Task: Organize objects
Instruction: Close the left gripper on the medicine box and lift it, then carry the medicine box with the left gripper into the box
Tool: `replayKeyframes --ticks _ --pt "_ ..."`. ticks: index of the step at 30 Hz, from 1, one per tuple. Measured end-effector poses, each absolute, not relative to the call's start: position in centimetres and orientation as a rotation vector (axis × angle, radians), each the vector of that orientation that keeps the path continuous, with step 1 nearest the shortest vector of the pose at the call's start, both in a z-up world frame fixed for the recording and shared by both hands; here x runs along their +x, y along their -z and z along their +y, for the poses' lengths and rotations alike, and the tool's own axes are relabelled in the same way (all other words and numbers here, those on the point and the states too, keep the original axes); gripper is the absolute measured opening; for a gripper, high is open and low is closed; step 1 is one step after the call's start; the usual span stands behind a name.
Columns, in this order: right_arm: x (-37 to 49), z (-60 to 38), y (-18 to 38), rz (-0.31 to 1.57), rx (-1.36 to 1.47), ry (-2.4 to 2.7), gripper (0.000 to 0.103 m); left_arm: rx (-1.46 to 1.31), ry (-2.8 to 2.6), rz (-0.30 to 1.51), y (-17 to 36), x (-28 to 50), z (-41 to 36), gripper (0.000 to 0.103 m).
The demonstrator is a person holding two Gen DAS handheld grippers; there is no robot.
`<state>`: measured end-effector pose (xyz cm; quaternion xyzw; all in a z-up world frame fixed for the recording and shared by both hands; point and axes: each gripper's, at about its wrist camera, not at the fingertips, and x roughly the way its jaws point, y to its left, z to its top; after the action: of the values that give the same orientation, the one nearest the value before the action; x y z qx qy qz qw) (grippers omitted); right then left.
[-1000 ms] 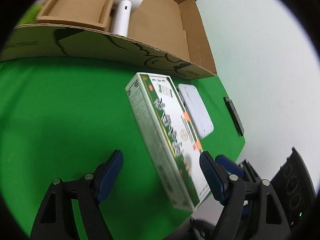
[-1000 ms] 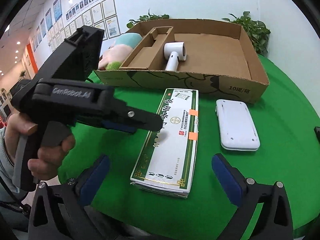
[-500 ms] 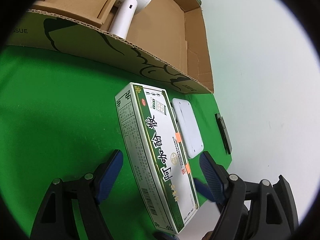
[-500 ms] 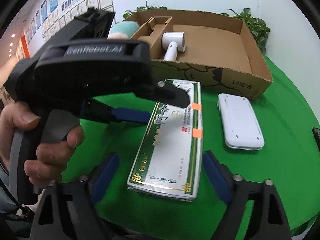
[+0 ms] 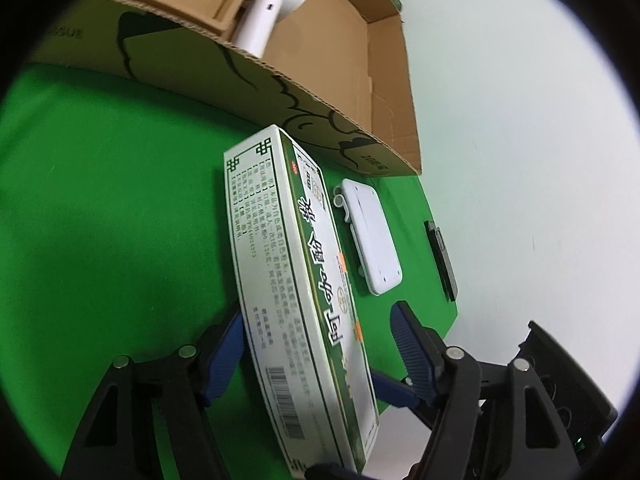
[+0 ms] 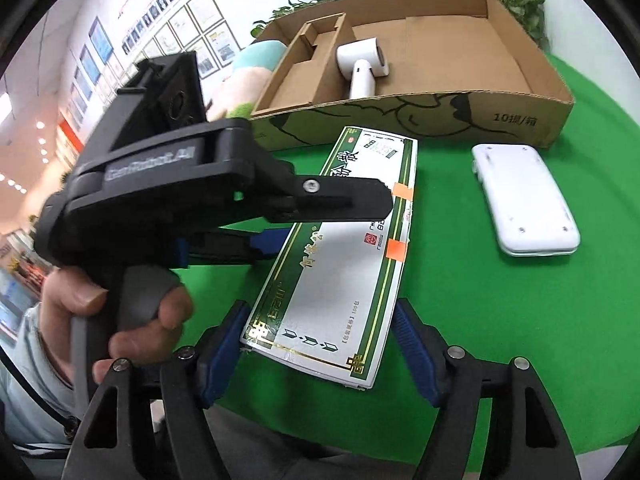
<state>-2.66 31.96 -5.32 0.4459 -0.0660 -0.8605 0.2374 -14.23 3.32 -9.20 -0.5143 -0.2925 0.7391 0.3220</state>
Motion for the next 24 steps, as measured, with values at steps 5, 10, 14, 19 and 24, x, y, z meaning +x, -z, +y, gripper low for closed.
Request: replayKeyframes --ticks 5,10,14,19,24 --pt "-2.5 31.8 5.5 -0.162 1.214 2.365 0.07 -1.377 -1.958 -0.76 9.4 -13.6 4.8 0.053" --pt "-2.9 31.7 5.2 -0.133 1.213 2.364 0.069 -1.359 -1.977 -0.726 8.8 -13.3 4.9 0.047" --pt "-3.0 31.6 4.9 -0.122 1.192 2.381 0.069 -1.318 -2.01 -0.66 7.6 -13.3 5.6 0.045" --pt "-3.2 31.8 4.1 -0.117 1.134 2.425 0.066 -1.194 -2.084 -0.514 4.8 -12.9 6.9 0.042" --pt "-3.8 32.3 2.3 -0.131 1.025 2.49 0.062 -1.027 -2.152 -0.374 1.1 -12.4 8.0 0.041"
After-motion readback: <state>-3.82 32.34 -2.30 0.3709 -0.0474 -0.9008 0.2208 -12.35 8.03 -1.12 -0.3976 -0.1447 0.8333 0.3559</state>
